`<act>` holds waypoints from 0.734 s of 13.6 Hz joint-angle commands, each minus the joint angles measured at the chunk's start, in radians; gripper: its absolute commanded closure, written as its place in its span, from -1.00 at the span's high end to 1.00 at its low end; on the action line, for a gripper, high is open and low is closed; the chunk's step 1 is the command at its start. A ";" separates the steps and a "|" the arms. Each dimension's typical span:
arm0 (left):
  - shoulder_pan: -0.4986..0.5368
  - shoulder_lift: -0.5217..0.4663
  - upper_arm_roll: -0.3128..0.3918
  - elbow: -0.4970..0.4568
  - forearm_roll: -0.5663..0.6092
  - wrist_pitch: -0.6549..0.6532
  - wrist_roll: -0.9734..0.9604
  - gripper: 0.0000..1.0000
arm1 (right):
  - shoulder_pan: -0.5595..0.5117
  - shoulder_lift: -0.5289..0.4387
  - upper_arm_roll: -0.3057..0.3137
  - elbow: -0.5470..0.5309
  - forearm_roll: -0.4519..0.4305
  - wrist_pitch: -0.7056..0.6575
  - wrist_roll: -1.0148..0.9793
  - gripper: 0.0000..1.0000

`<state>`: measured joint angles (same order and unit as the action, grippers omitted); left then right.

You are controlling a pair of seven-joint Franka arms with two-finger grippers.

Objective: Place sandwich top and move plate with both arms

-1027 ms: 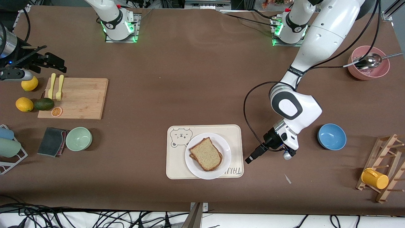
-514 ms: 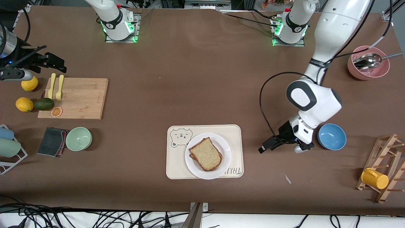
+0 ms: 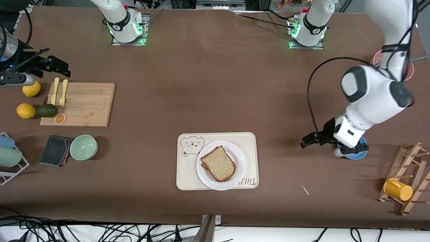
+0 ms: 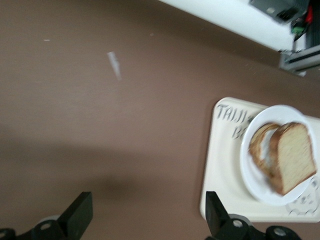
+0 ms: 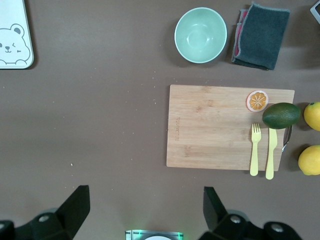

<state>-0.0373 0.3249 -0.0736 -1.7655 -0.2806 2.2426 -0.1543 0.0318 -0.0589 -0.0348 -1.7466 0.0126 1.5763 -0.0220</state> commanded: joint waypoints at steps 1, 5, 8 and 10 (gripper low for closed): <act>0.048 -0.131 -0.003 -0.031 0.099 -0.176 -0.010 0.98 | 0.003 0.005 -0.002 0.019 -0.003 -0.019 -0.007 1.00; 0.079 -0.242 -0.003 0.015 0.215 -0.441 -0.005 0.98 | 0.003 0.005 -0.002 0.019 -0.003 -0.019 -0.007 1.00; 0.096 -0.288 -0.003 0.064 0.256 -0.567 0.002 0.98 | 0.003 0.004 -0.002 0.019 -0.003 -0.019 -0.006 1.00; 0.106 -0.325 -0.002 0.077 0.256 -0.626 0.028 0.98 | 0.003 0.004 -0.002 0.019 -0.003 -0.019 -0.007 1.00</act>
<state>0.0543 0.0296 -0.0689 -1.7090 -0.0587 1.6724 -0.1490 0.0318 -0.0587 -0.0348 -1.7461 0.0126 1.5759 -0.0220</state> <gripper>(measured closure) 0.004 0.000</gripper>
